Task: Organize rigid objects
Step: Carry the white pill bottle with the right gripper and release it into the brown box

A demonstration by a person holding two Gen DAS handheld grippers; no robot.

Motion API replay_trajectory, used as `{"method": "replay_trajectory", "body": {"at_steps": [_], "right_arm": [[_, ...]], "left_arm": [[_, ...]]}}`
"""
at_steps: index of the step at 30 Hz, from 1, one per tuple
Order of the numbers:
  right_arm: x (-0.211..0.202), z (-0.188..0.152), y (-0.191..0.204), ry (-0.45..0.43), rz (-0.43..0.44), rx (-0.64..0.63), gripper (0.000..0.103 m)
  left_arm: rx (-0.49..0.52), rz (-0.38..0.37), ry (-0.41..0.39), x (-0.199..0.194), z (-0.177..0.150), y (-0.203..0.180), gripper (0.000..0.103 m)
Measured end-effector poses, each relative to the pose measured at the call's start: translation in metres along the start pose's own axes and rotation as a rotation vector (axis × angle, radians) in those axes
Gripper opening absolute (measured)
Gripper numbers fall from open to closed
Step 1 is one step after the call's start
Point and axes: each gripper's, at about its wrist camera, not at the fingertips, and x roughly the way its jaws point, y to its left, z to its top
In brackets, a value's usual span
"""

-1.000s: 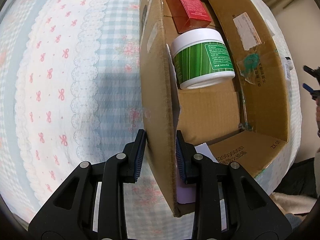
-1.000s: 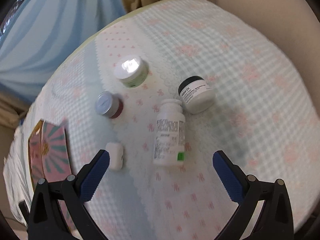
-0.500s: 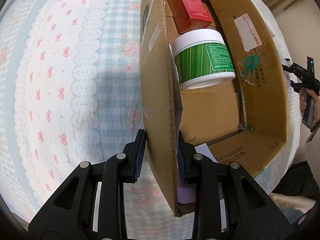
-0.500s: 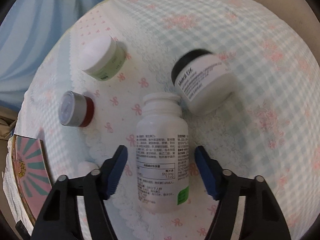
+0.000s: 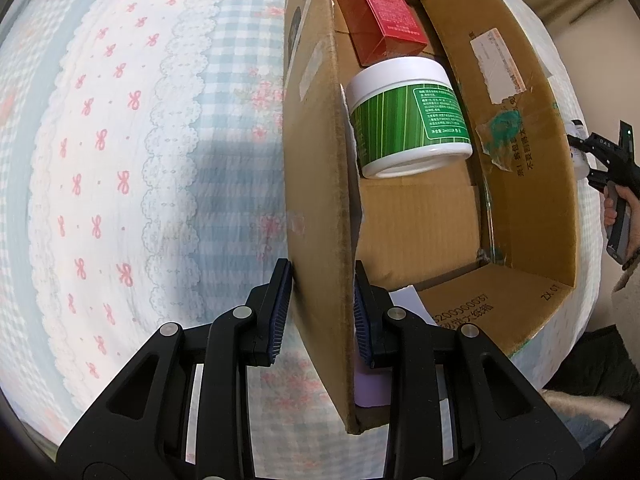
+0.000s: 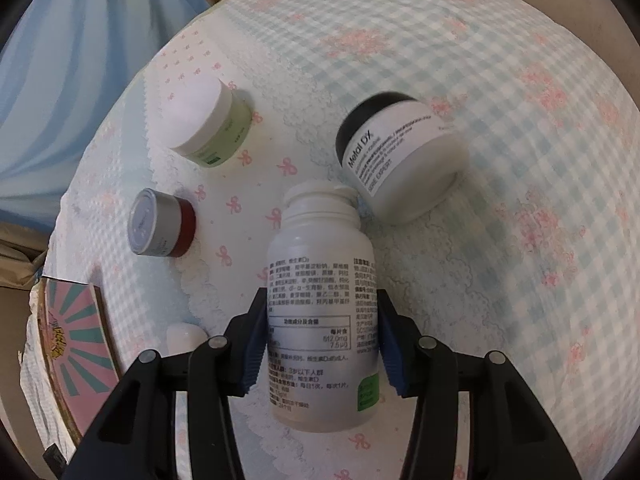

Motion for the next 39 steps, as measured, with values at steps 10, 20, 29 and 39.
{"method": "replay_trajectory", "body": {"at_steps": [10,20,29,39], "right_arm": [[-0.06,-0.014,0.021,-0.063,0.096,0.018,0.046],[-0.128,-0.038,0.123,-0.12,0.26,-0.042,0.046],[-0.101,-0.066,0.23,-0.041,0.345,-0.13,0.046],[-0.033,-0.116,0.304,0.056,0.289,-0.172,0.046]], "left_arm": [[0.036,-0.018,0.023,0.002,0.006,0.003,0.026],[0.059,-0.021,0.046,0.001,0.018,-0.004,0.026],[0.032,-0.048,0.04,-0.001,0.02,0.008,0.026],[0.046,-0.069,0.041,0.001,0.016,0.018,0.026]]}}
